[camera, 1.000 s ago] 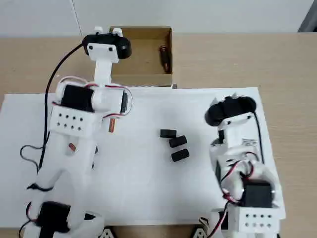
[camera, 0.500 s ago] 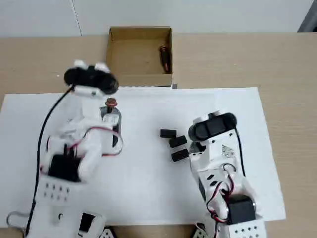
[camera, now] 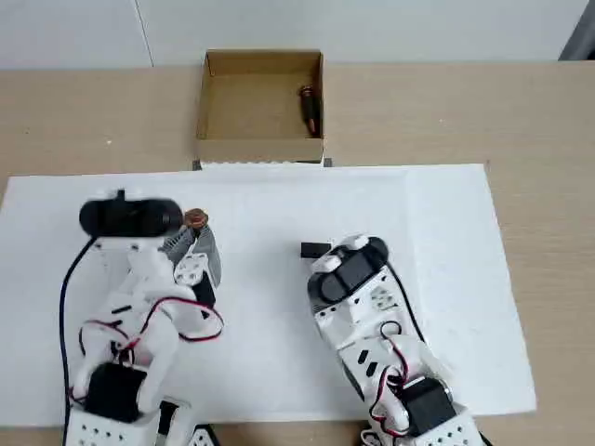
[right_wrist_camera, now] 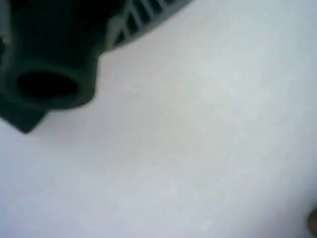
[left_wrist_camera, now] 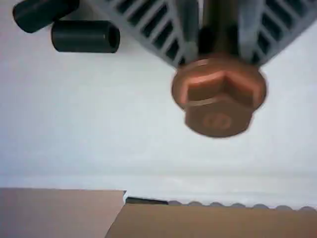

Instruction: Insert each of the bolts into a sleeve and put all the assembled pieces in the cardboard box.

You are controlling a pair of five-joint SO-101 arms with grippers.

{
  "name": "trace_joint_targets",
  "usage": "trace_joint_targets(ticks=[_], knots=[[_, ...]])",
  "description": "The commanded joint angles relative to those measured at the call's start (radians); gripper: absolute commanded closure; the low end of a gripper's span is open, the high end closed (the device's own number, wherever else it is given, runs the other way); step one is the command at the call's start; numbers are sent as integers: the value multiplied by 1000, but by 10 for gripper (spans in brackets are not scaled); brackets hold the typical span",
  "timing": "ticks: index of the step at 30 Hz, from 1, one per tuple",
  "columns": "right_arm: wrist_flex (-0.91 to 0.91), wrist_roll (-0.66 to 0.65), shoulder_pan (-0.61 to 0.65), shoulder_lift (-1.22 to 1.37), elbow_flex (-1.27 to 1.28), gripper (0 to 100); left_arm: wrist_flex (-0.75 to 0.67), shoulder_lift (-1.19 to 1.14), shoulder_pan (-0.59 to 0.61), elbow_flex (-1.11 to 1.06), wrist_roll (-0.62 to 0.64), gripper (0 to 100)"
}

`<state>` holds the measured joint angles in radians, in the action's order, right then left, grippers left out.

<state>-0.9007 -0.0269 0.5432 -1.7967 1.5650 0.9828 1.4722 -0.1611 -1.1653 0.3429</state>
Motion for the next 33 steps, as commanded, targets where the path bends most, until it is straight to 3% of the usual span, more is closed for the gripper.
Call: trace_joint_targets(ticks=[1, 7, 13, 18, 25, 33], knots=[[71, 14, 38, -16, 9, 996, -61, 135, -6, -84, -32, 995], [179, 12, 82, -16, 57, 996, -124, 356, -5, -263, -115, 995], [216, 8, 143, -16, 118, 996, -133, 336, -6, -286, -112, 995], [285, 8, 189, -7, 118, 996, -265, 336, -18, -328, -109, 995], [291, 6, 194, -10, 118, 996, -388, 336, -110, -348, 107, 995], [291, 6, 194, -12, 118, 996, -394, 336, -189, -346, 222, 995]])
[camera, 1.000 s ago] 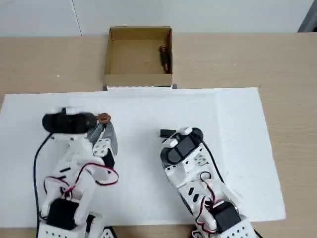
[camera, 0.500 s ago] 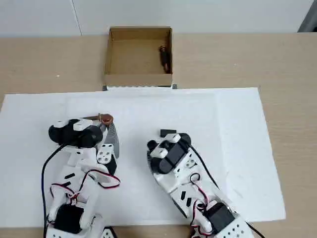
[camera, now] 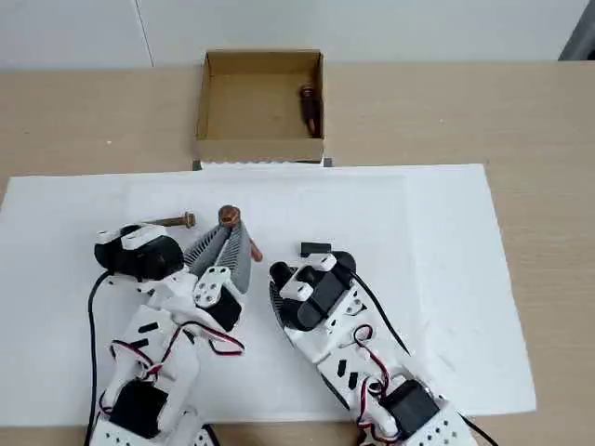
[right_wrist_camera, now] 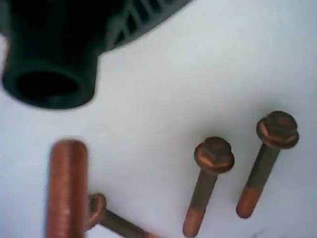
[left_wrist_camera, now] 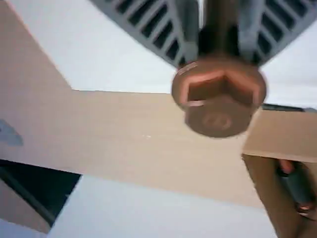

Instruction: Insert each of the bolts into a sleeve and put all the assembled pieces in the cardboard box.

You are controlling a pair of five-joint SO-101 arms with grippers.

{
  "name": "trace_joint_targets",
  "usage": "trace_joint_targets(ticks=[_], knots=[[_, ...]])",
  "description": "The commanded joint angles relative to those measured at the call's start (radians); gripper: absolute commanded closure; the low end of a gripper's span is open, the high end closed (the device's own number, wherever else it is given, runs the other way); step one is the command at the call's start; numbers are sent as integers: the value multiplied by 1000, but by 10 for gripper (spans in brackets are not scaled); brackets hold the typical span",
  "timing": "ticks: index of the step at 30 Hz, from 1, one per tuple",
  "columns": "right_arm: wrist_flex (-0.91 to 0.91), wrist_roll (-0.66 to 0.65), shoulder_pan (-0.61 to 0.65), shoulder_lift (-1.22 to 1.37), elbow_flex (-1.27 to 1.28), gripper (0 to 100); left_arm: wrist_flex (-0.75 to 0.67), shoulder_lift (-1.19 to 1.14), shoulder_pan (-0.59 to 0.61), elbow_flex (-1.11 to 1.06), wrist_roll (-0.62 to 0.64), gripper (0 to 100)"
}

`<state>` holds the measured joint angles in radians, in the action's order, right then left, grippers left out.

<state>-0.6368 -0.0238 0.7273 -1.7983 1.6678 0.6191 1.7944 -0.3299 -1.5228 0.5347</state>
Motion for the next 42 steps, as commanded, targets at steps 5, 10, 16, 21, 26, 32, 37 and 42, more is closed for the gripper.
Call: trace_joint_targets(ticks=[5, 10, 16, 21, 26, 32, 37, 42], knots=[[24, 3, 10, -7, 15, 996, -31, 14, -54, 21, 46, 995], [22, 3, 10, -5, 15, 996, -28, 14, -54, 81, 46, 995], [21, 2, 10, -4, 15, 996, -25, 14, -55, 124, 46, 995], [21, 2, 10, -4, 15, 996, 3, 12, -57, 142, 46, 995], [27, -64, 10, -10, 15, 996, 80, 14, -87, 143, 46, 995], [30, -77, 10, -15, 15, 996, 103, 14, -132, 151, 46, 995], [30, -77, 10, -15, 12, 996, 106, 14, -130, 147, 43, 995], [30, -77, 10, -15, 11, 996, 104, 14, -129, 147, 40, 995]])
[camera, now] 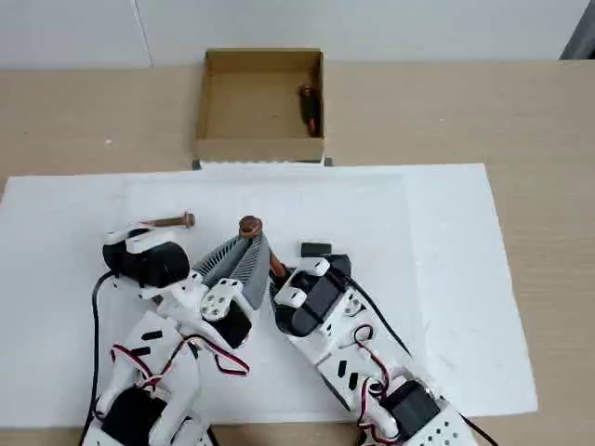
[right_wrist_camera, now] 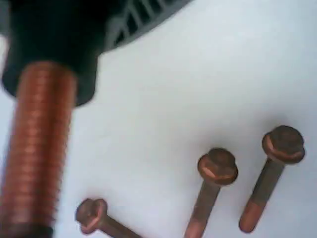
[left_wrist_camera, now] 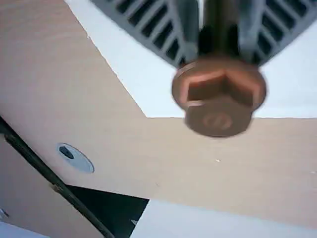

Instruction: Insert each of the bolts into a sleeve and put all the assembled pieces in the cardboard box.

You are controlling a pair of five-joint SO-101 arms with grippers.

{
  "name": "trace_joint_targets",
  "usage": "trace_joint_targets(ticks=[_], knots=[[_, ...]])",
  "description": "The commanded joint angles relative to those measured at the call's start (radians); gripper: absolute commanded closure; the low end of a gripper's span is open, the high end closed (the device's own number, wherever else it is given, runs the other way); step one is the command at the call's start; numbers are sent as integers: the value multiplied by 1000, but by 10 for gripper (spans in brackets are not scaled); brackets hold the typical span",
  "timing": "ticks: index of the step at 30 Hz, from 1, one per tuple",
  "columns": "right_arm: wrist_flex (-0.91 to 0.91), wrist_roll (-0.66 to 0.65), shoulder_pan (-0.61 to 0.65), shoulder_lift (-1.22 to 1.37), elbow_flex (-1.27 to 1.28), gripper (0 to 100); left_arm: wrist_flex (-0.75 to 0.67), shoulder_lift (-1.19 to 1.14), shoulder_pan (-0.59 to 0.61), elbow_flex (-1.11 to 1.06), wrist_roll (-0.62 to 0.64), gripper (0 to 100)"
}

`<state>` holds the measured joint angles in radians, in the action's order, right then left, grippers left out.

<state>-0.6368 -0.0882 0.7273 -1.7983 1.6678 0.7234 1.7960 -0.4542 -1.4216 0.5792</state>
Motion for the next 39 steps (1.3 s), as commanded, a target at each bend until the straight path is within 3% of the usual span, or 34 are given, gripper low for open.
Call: trace_joint_targets(ticks=[1, 12, 32, 39], knots=[[30, -12, 10, -15, 12, 996, -3, 12, -3, 45, -5, 995], [30, -12, 10, -15, 14, 996, -26, 12, 64, 45, -6, 995], [30, -12, 30, -15, 12, 996, -28, 12, 3, -19, -8, 995], [30, -12, 30, -15, 12, 996, -28, 12, 68, -19, -35, 995]])
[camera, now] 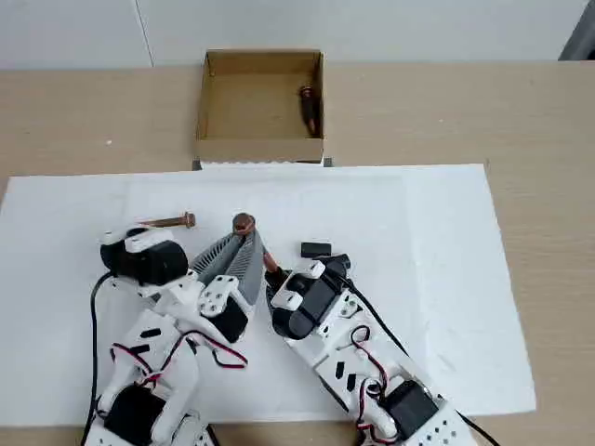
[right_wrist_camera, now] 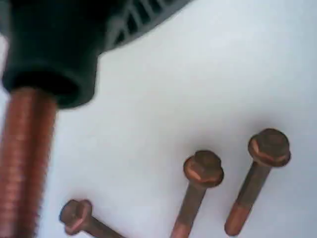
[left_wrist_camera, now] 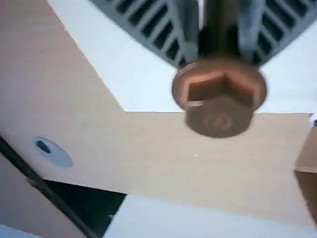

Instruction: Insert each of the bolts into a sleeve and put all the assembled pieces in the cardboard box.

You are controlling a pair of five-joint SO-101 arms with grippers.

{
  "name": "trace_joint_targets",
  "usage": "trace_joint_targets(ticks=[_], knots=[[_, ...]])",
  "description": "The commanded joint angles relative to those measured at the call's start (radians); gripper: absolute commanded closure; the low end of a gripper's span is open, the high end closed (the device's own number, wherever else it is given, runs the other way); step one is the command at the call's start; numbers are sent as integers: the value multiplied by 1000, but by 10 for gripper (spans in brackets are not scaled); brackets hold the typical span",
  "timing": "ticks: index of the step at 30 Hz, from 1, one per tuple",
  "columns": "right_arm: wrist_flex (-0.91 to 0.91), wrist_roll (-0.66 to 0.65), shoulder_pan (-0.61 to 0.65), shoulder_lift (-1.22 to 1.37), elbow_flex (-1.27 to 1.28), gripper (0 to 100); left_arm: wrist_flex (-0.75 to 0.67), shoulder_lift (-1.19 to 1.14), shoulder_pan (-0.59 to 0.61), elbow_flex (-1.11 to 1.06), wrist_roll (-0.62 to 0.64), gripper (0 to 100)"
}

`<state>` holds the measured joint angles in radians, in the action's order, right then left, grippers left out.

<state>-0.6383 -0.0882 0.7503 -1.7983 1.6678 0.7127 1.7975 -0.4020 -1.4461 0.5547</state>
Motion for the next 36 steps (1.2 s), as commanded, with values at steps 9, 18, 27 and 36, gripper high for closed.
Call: trace_joint_targets(ticks=[9, 18, 27, 36], knots=[[70, -14, 8, -15, 14, 996, -11, 11, -72, -1, -3, 995], [87, -14, 7, -15, 12, 996, 26, 11, -72, 1, -9, 995], [87, -14, 7, -15, 14, 996, 25, 11, 2, 1, -9, 995], [88, -83, 7, -15, 14, 996, 28, 11, -66, -1, -6, 995]])
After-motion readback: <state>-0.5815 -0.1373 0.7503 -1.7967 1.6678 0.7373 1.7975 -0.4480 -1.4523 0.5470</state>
